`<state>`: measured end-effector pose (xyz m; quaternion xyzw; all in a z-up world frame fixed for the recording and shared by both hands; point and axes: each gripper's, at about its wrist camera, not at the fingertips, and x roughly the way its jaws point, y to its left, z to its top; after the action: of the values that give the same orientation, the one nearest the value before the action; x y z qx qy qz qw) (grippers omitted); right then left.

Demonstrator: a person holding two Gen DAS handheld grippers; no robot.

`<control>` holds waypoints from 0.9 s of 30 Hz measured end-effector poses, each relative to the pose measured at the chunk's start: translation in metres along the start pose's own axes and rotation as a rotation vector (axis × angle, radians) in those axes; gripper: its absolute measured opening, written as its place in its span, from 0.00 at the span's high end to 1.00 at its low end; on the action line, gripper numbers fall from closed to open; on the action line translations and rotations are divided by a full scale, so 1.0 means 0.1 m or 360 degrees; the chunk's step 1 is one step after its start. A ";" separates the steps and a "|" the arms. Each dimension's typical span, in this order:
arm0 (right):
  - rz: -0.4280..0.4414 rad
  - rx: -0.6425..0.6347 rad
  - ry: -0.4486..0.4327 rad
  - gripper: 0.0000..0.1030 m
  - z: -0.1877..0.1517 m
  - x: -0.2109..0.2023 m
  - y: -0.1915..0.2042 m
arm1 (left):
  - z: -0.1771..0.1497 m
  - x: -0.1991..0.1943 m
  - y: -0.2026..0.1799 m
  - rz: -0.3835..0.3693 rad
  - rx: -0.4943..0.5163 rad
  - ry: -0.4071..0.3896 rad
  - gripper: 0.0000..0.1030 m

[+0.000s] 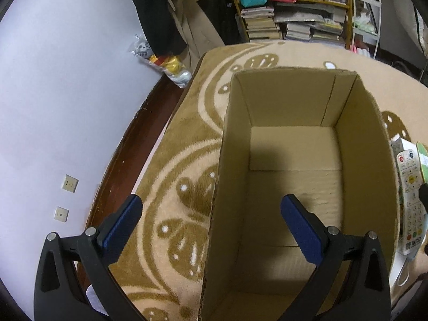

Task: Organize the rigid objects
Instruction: 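Grasp the box wall with the left tool while the right tool grasps the white remote, then carry the white remote into the box with the right tool and release it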

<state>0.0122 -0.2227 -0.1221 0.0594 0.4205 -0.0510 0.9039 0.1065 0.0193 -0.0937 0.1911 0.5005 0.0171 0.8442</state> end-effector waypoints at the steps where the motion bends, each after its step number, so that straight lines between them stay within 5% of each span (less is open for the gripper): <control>1: 0.0000 -0.0008 0.0014 0.00 -0.01 0.04 0.01 | 0.00 0.02 0.00 0.0011 0.0001 0.0012 0.01; 5: -0.0003 -0.0040 0.0067 0.08 -0.05 0.15 0.04 | 0.00 0.05 0.04 0.0113 -0.0017 0.0028 0.01; 11: 0.0013 -0.0042 0.0154 0.22 -0.10 0.27 0.03 | 0.00 0.17 0.10 0.0042 -0.0051 0.0121 0.03; 16: 0.0022 -0.0061 0.0194 0.41 -0.15 0.36 0.02 | -0.01 0.23 0.12 -0.0027 -0.0103 0.0168 0.27; 19: 0.0028 -0.0077 0.0208 0.45 -0.16 0.38 0.03 | -0.02 0.27 0.15 -0.0108 -0.0147 0.0193 0.55; 22: 0.0017 -0.0083 0.0228 0.45 -0.16 0.39 0.06 | -0.06 0.34 0.14 -0.0193 -0.0167 0.0248 0.72; 27: -0.0043 -0.0096 0.0228 0.51 -0.18 0.38 0.11 | -0.10 0.36 0.09 -0.0235 -0.0149 0.0275 0.85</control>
<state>0.0248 -0.2110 -0.1624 0.0300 0.4862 -0.0462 0.8721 0.1177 0.0382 -0.1251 0.1119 0.5828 -0.0056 0.8049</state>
